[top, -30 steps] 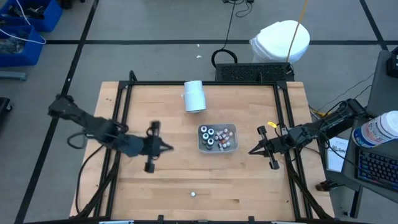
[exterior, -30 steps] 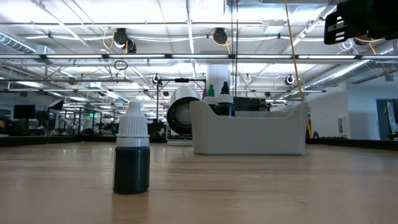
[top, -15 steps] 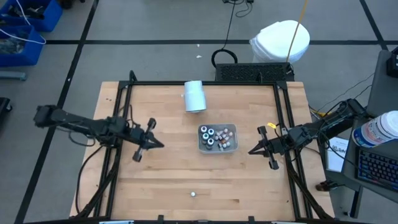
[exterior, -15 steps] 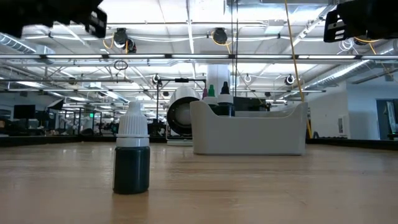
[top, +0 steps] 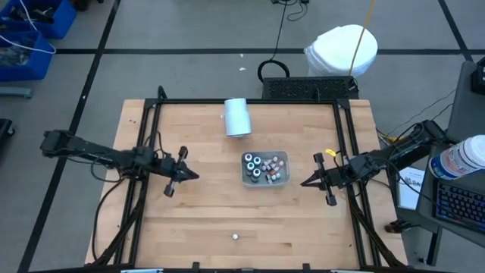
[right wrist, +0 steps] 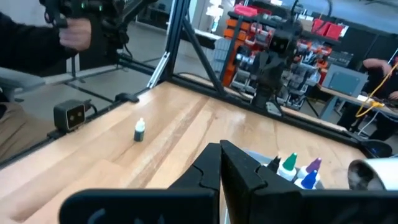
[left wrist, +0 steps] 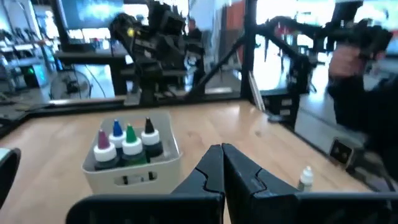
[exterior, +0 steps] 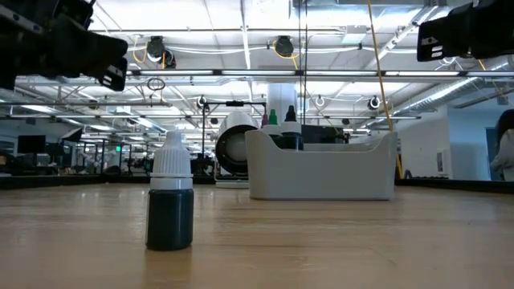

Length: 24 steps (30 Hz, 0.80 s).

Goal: Pick & Place food coloring
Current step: Put the green food coloring bottle into the gray bin

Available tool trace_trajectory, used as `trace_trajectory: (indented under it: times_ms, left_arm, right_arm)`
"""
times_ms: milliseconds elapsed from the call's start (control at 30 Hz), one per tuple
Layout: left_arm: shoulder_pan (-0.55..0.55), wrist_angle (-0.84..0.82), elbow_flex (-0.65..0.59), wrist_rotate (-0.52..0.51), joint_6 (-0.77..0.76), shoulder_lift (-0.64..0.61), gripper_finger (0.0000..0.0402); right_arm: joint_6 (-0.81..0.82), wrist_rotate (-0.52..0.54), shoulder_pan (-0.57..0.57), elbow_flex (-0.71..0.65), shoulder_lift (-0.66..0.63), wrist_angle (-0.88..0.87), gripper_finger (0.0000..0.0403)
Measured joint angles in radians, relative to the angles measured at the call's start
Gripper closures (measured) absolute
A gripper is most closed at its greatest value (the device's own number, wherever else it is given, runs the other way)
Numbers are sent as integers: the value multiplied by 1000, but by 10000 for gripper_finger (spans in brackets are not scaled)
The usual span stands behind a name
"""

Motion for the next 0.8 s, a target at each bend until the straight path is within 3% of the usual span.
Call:
trace_trajectory:
  times_ms: [233,400,633,800]
  left_arm:
    - [-13,-411,144,-51,116,-158,401]
    - [-13,-462,114,-52,144,-294,401]
    - [-13,-443,16,-70,45,-403,400]
    - [-13,-444,-18,-153,-20,-398,378]
  right_arm:
    - [11,0,0,0,13,1,403]
    - [26,1,0,0,13,1,403]
    - [8,8,0,0,13,1,403]
    - [-30,201,0,0,43,21,403]
